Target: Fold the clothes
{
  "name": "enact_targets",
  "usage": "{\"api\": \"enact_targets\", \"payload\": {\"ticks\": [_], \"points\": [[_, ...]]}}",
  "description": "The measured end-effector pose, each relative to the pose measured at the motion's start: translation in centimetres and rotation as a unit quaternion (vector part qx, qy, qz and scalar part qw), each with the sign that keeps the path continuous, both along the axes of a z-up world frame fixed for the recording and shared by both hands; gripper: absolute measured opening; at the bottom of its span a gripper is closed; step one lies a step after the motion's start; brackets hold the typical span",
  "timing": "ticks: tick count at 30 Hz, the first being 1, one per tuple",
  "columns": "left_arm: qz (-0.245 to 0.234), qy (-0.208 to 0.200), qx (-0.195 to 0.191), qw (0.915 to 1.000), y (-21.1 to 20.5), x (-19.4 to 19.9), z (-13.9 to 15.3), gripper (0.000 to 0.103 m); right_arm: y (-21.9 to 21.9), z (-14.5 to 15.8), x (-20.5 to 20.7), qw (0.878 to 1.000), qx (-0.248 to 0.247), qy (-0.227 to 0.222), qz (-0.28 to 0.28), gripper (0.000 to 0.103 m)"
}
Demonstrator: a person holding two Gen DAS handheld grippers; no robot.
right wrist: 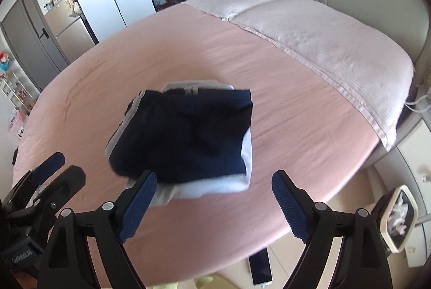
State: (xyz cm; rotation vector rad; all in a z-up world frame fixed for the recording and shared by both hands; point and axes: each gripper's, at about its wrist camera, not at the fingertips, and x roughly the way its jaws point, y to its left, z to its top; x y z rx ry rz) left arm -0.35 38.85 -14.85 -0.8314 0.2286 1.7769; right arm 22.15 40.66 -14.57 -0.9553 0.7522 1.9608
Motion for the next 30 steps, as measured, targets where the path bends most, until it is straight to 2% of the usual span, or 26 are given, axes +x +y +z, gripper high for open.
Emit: {"api": "enact_targets", "payload": {"ticks": [2,4,8,14,18,22,30], "points": [[0.008,0.010,0.009,0.9999,-1.1,0.7,0.9,0.088,-1.0,0.5,0.0,1.000,-0.003,-0.021,0.004,0.088],[0.011,0.026,0.011,0.9995,-1.8,1.4,1.7,0.088,-2.2,1.5,-0.3,0.999,0.016,-0.037,0.015,0.088],[0.024,0.063,-0.010,0.9977,-2.4,2.4,2.4,0.088,-4.2,3.4,-0.5,0.997,0.047,-0.052,0.028,0.088],[0.040,0.060,-0.027,0.9970,-3.8,2.8,2.9,0.088,-5.6,4.8,-0.2,0.996,0.055,-0.054,0.037,0.088],[0.044,0.088,-0.047,0.9940,-4.7,3.9,3.5,0.088,-6.7,5.5,0.4,0.995,0.061,-0.063,0.038,0.088],[0.035,0.104,-0.042,0.9931,-5.4,5.0,4.3,0.088,-7.8,6.7,1.0,0.995,0.069,-0.056,0.041,0.088],[0.066,0.101,-0.042,0.9918,-6.6,4.7,5.1,0.088,-9.2,8.3,1.3,0.993,0.094,-0.057,0.044,0.088]]}}
